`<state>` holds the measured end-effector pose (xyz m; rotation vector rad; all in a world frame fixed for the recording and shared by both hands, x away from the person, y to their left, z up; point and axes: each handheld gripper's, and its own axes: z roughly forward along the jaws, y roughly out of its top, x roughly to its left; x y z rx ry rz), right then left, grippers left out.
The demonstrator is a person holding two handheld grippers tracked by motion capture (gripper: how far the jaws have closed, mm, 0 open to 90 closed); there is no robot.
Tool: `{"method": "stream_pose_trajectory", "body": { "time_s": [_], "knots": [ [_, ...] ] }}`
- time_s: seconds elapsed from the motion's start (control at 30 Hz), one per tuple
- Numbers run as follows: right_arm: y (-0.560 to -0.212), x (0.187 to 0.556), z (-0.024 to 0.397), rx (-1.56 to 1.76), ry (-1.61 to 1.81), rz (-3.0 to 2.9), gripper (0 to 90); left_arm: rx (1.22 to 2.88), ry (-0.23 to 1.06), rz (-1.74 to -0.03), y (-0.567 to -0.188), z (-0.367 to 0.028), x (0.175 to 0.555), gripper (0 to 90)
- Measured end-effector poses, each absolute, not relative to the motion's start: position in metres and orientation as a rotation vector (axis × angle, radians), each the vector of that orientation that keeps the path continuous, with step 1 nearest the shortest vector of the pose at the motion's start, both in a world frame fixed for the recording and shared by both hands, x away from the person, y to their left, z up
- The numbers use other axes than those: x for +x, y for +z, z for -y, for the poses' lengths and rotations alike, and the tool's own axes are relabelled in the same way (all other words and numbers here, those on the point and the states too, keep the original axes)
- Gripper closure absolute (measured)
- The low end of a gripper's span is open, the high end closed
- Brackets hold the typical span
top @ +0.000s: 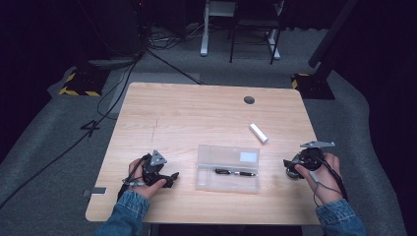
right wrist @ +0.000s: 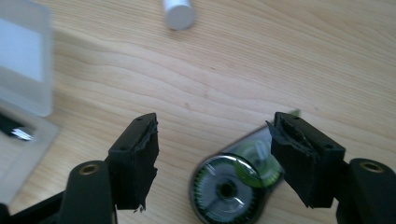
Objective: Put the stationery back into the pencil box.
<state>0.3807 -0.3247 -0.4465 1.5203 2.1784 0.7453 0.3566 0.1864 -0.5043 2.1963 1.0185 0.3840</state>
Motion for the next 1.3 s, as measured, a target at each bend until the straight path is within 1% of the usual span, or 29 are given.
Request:
{"method": "stream_pose_trajectory", "body": {
  "time_s": [0.03, 0.1, 0.33, 0.8, 0.9, 1.13, 1.3],
  "knots": [
    [-0.448, 0.381, 0.327, 1.544, 0.735, -2.170, 27.6, 2.197, 0.385, -1.018, -0.504, -0.186, 0.357, 14.4],
    [-0.450, 0.381, 0.331, 1.600, 0.700, -2.165, 27.0, 2.195, 0.382, -1.019, -0.504, -0.186, 0.357, 14.4],
    [-0.461, 0.384, 0.336, 1.626, 0.661, -2.200, 22.9, 2.196, 0.382, -1.019, -0.504, -0.186, 0.357, 14.4],
    [-0.473, 0.393, 0.337, 1.650, 0.632, -2.260, 20.6, 2.195, 0.382, -1.019, -0.504, -0.186, 0.357, 14.4],
    [-0.475, 0.395, 0.333, 1.600, 0.627, -2.281, 19.2, 2.195, 0.382, -1.019, -0.504, -0.186, 0.357, 14.4],
    [-0.474, 0.396, 0.324, 1.508, 0.660, -2.347, 25.3, 2.196, 0.382, -1.019, -0.504, -0.186, 0.357, 14.4],
    [-0.475, 0.395, 0.326, 1.488, 0.627, -2.379, 28.7, 2.195, 0.382, -1.019, -0.504, -0.186, 0.357, 14.5]
  ]
}}
